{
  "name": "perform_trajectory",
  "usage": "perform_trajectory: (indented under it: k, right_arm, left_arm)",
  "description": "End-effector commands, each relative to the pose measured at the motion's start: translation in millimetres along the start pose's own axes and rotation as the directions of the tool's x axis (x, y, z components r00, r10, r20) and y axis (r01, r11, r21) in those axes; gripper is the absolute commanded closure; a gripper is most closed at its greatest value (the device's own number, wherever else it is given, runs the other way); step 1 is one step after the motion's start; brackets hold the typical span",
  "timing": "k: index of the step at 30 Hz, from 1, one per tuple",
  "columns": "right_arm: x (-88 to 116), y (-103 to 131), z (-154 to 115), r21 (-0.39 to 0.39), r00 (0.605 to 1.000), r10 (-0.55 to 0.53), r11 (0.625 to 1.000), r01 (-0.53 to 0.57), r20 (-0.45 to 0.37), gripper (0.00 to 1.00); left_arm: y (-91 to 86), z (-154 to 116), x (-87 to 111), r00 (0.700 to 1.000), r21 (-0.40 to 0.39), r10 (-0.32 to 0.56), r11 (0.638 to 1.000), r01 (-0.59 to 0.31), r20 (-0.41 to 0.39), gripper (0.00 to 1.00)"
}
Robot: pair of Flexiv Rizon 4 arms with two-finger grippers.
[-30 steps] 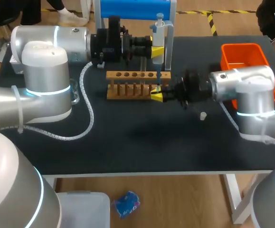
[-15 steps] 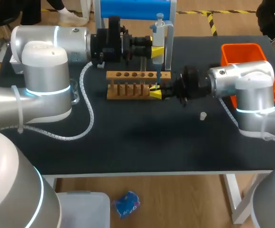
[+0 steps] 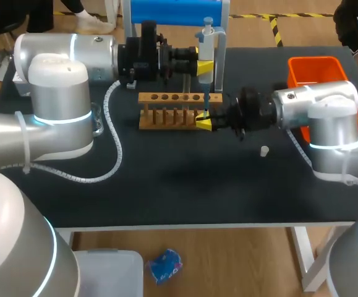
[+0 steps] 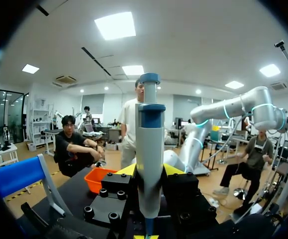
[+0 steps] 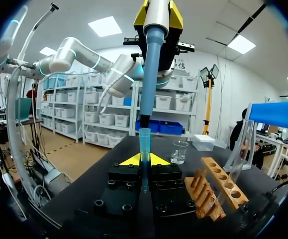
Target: Invert the test tube, pick up the pipette, mount the tip to pipette, aspirate from beaker and dispense into the tube, eject the tip, return the pipette, and cap with the stopper.
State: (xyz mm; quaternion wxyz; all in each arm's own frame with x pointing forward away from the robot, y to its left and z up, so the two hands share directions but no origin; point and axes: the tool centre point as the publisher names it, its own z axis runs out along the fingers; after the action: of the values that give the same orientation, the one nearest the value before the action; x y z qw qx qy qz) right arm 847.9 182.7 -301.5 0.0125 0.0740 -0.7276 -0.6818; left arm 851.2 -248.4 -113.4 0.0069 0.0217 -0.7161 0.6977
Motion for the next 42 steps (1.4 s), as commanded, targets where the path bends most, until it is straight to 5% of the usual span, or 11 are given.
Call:
perform_trajectory:
  k: [1,42]
  right_arm:
    - [3.5,2.5,-0.9,0.005,1.000,-0.010,1.000,0.010,0.006,1.00]
    - [-4.4,0.1,-7.2,0.072,1.000,0.012,0.997,-0.011,-0.010,1.00]
  left_arm:
    - [0.3,-0.1,-0.4,1.000,0.002,0.002,1.000,-0.002,-0.002,1.00]
    - [0.3,-0.1,-0.4,1.000,0.002,0.002,1.000,-0.002,-0.002,1.00]
